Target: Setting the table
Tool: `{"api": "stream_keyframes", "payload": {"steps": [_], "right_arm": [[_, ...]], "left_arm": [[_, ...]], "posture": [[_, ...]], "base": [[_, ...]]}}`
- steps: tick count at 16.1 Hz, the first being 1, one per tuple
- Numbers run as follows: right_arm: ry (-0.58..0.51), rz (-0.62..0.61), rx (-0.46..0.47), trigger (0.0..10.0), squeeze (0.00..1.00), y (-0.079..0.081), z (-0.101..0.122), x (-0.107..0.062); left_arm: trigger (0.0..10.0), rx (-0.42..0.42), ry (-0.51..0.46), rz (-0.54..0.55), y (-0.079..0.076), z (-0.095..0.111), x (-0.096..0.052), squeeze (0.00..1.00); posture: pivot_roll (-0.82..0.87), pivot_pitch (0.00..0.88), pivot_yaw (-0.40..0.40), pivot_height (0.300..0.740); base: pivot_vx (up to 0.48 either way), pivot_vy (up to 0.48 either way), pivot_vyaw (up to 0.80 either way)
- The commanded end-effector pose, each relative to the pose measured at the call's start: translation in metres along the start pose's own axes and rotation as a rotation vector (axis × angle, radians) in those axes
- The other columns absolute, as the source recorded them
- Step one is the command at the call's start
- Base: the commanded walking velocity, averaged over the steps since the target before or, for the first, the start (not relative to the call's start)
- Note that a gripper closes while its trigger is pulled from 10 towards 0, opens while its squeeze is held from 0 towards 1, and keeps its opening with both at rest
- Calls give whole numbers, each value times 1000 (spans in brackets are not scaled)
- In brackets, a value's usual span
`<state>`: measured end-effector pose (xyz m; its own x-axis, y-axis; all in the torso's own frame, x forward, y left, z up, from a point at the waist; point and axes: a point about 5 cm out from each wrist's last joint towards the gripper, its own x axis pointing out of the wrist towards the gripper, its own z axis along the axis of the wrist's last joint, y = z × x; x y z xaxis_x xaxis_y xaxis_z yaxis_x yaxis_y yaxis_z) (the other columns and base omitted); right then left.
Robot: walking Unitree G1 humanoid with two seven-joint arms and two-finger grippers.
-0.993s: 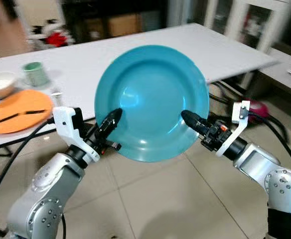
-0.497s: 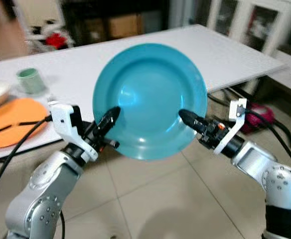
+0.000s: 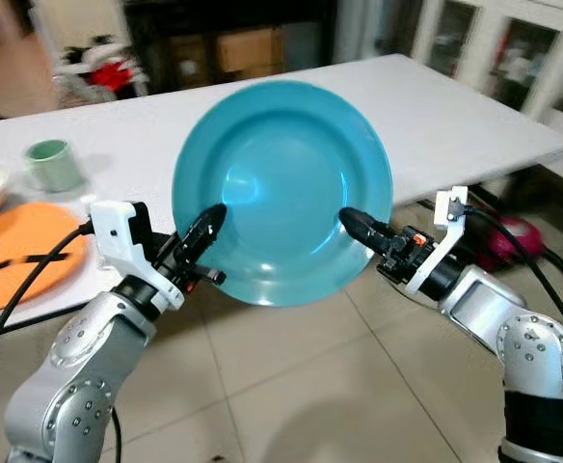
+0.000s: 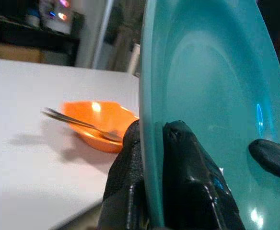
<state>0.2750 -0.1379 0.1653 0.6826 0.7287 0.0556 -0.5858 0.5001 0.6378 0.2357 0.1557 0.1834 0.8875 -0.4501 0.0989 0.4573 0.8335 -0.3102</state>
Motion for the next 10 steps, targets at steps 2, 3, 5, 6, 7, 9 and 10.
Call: {"api": "stream_keyframes", "payload": {"steps": [2, 3, 5, 6, 7, 9, 10], "right_arm": [[73, 69, -26, 10000, 0, 18, -9, 22], [75, 72, -27, 10000, 0, 18, -9, 23], [76, 77, -27, 10000, 0, 18, -9, 24], [76, 79, -27, 10000, 0, 18, -9, 25], [76, 82, -27, 10000, 0, 18, -9, 26], [75, 86, -27, 10000, 0, 18, -9, 27], [75, 89, -26, 10000, 0, 18, -9, 28]], "left_arm": [[10000, 40, 40, -32, -10, -3, 4, 0], [10000, 41, 38, -27, -10, -3, 4, 0], [10000, 43, 36, -22, -9, -3, 4, 0], [10000, 44, 35, -21, -9, -3, 4, 0], [10000, 45, 35, -20, -9, -2, 3, 0], [10000, 47, 35, -19, -9, -2, 3, 0], [10000, 49, 35, -19, -8, -1, 3, 0]], "posture": [[-58, 0, 7, 740], [-55, 0, 5, 740], [-51, 0, 3, 740], [-50, 0, 3, 740], [-47, 0, 3, 740], [-45, 0, 5, 740], [-42, 0, 4, 740]], "base": [[334, 0, 0], [330, 0, 0], [330, 0, 0], [334, 0, 0], [330, 0, 0], [332, 0, 0], [330, 0, 0]]}}
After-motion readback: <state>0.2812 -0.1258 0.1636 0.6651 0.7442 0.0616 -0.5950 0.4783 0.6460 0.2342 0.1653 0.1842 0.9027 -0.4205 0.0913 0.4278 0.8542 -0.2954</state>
